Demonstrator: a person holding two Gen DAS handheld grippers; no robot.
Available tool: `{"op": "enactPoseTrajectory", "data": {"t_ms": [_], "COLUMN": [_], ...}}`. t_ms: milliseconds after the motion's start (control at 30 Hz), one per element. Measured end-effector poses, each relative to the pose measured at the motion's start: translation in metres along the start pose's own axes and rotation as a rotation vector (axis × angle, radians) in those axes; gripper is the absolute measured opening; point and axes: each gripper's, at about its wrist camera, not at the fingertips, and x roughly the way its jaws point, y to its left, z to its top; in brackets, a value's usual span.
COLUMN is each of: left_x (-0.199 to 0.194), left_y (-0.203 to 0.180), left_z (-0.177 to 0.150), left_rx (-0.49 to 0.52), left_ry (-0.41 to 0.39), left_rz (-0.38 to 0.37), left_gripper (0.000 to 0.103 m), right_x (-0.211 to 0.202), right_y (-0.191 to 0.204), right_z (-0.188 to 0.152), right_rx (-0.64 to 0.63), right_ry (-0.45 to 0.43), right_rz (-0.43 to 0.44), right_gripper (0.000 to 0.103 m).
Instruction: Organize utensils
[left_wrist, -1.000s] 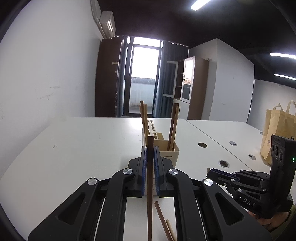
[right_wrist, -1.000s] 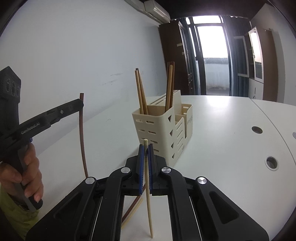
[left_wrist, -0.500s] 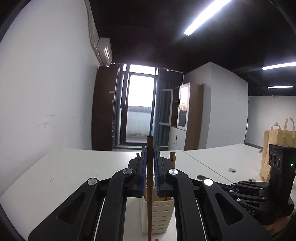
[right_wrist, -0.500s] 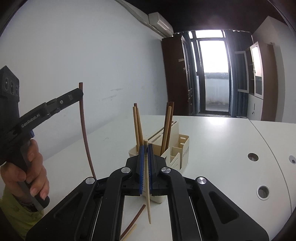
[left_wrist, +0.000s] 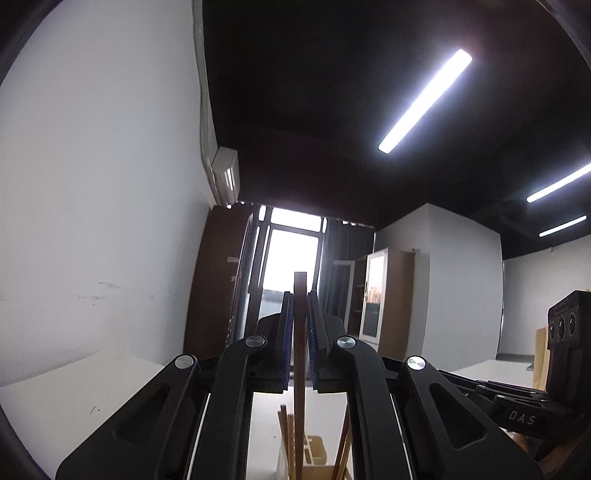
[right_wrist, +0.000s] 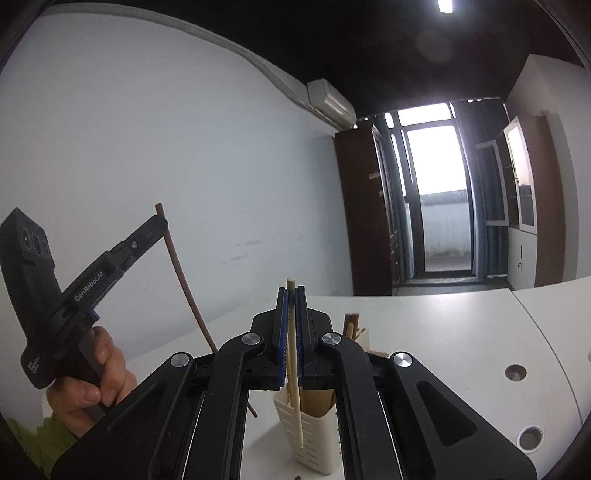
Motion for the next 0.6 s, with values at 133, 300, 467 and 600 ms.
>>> {"op": "enactPoseTrajectory", "data": {"t_ms": [133, 300, 467, 600], "left_x": [0.004, 0.017, 0.039, 0.055], "left_y": [-0.003, -0.009, -0.012, -0.012], "left_z": [0.002, -0.002, -0.018, -0.032], "left_rx": [-0.024, -0.018, 0.008, 0.021], "left_ry": [-0.054, -0.060, -0.004, 0.072], "left_rz": [-0.014, -0.028, -0.022, -0.015], "left_gripper": [0.007, 0.007, 0.007, 0.007], "right_x": [0.006, 0.008, 0.025, 0.034], "right_y": [-0.005, -0.007, -0.015, -0.022], "right_z": [0.006, 0.005, -0.003, -0.008], "right_rx": [-0.002, -0.029, -0.026, -0.008], "right_ry": [-0.039, -0.088, -0.049, -0.021], "right_rz": [0.009, 0.003, -0.019, -0.029], "right_gripper": [0.005, 0.005, 0.004, 0.002]}}
